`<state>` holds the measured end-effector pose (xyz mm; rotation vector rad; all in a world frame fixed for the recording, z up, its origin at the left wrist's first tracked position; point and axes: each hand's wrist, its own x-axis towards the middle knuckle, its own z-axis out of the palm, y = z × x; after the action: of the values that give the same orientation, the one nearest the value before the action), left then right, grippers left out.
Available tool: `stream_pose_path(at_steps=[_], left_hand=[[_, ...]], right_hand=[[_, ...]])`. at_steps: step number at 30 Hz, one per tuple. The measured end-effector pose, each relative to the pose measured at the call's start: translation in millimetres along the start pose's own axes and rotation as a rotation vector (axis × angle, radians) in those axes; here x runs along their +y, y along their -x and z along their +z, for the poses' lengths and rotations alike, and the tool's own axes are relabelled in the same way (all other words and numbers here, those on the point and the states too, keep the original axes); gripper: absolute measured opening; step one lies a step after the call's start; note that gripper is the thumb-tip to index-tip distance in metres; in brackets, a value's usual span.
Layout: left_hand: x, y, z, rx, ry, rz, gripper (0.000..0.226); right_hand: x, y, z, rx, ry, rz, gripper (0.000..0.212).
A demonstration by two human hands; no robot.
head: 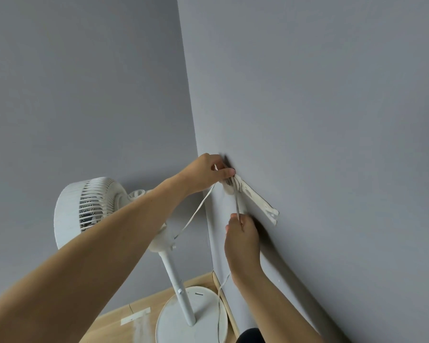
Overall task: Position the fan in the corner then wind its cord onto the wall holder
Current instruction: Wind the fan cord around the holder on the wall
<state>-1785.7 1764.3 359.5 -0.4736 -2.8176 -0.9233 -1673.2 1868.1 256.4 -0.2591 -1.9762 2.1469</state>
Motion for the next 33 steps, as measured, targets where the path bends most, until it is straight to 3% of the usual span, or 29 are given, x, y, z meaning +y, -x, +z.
stream_pose_path(at_steps=[5, 9, 14, 17, 23, 28, 33], left_hand=[[-6, -1, 1, 0.018, -0.003, 0.020, 0.029], [-11, -4, 2, 0.009, 0.018, 0.039, 0.036], [-51, -21, -15, 0.146, 0.202, -0.229, 0.028], [-83, -26, -16, -0.009, 0.086, -0.358, 0.017], [-116, -26, 6, -0.095, 0.165, -0.343, 0.043], [-130, -33, 26, -0.329, 0.259, -0.330, 0.053], [-133, -39, 41, -0.351, 0.366, -0.352, 0.029]], right_hand=[[6, -35, 15, 0.005, 0.289, -0.132, 0.035], [13, -54, 25, -0.015, 0.449, -0.115, 0.023], [16, -77, 45, 0.000, 0.522, -0.126, 0.032], [16, -93, 59, 0.012, 0.460, -0.130, 0.029], [9, -112, 81, 0.049, 0.220, -0.087, 0.032], [5, -115, 85, 0.018, 0.027, -0.064, 0.031], [4, -118, 88, 0.002, -0.049, -0.031, 0.030]])
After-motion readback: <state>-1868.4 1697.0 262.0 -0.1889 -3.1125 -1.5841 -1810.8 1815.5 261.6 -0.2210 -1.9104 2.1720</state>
